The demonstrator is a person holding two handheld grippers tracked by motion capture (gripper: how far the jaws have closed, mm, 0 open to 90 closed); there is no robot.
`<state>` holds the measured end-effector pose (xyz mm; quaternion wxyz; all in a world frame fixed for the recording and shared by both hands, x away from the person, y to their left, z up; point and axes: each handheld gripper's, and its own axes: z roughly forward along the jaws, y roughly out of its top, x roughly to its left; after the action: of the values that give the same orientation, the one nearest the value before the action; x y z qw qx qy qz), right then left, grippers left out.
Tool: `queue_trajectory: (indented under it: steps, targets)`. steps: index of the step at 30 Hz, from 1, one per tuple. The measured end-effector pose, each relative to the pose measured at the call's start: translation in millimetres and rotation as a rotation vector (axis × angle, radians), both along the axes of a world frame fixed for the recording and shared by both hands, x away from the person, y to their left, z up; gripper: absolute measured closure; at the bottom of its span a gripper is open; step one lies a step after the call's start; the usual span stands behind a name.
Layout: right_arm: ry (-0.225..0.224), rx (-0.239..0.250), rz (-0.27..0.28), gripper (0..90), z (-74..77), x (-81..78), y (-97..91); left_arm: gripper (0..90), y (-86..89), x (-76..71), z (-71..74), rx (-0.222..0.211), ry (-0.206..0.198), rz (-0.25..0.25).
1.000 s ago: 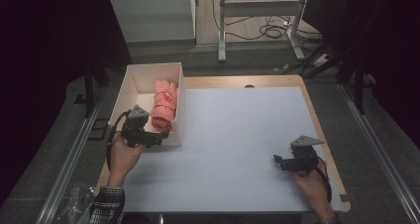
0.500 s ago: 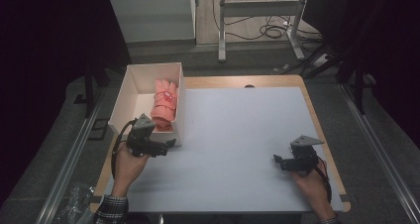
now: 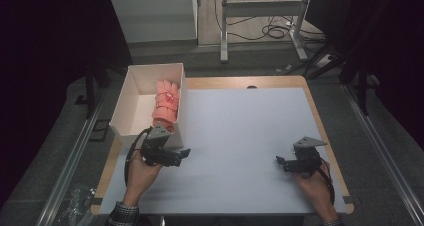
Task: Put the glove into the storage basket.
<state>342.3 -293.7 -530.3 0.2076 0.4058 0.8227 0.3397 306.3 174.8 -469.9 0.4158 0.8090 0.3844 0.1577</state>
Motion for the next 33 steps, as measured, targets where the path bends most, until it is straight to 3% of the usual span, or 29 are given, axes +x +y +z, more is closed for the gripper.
queue_trajectory:
  steps: [13, 33]
  targets:
    - [-0.001, 0.0, 0.0, 16.5, 0.0, 0.0, 0.0, 2.7, -33.9, 7.8, -10.4, -0.013, 0.017, -0.081]
    - [-0.001, -0.001, 0.0, 16.5, 0.0, 0.0, 0.0, 2.7, -76.3, 23.6, -20.1, 0.001, 0.016, -0.149]
